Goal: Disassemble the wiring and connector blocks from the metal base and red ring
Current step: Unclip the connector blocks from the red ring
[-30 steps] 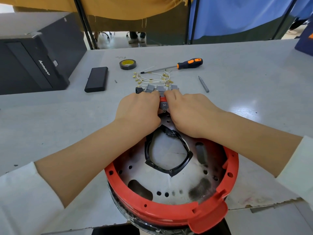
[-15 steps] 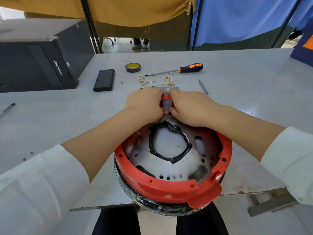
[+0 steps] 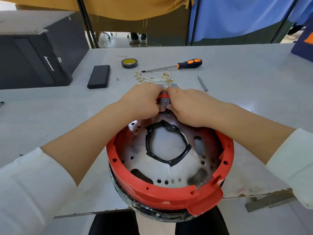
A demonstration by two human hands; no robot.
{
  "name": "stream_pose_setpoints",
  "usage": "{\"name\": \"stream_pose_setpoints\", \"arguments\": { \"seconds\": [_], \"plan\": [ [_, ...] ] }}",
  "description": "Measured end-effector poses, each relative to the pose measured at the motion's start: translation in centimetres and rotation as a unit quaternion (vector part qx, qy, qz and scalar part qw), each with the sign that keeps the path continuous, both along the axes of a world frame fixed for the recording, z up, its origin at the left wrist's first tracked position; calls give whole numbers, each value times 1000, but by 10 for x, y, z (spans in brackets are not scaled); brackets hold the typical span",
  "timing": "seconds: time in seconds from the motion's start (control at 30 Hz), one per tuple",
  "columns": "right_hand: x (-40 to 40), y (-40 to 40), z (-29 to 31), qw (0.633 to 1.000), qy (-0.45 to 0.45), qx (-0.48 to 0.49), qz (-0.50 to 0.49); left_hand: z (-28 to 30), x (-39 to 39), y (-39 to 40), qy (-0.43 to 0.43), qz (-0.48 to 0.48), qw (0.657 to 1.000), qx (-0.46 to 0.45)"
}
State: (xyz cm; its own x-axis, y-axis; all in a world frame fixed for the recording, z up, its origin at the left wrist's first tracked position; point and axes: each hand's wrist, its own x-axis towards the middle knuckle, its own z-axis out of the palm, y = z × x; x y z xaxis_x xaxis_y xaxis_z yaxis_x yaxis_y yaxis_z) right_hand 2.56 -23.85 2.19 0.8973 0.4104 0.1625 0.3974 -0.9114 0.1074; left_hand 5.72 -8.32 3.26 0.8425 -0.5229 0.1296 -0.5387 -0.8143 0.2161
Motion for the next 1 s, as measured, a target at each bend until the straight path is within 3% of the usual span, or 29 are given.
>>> {"name": "stream_pose_setpoints", "arguments": {
  "seconds": [0.13,0.37,0.7,1.0],
  "plan": [
    [-1,0,3,1000,16,20,-3,1,3,2,29,-7,999,-25],
    [-9,13,1,997,-29,-61,-46,-6,1,-2,-22,27,999,-9],
    [-7,19,-1,993,-60,-74,-71,-5,-8,-7,-61,68,996,0],
    [-9,13,2,998,-27,13,-49,-12,1,0,-4,60,998,-30]
  ]
}}
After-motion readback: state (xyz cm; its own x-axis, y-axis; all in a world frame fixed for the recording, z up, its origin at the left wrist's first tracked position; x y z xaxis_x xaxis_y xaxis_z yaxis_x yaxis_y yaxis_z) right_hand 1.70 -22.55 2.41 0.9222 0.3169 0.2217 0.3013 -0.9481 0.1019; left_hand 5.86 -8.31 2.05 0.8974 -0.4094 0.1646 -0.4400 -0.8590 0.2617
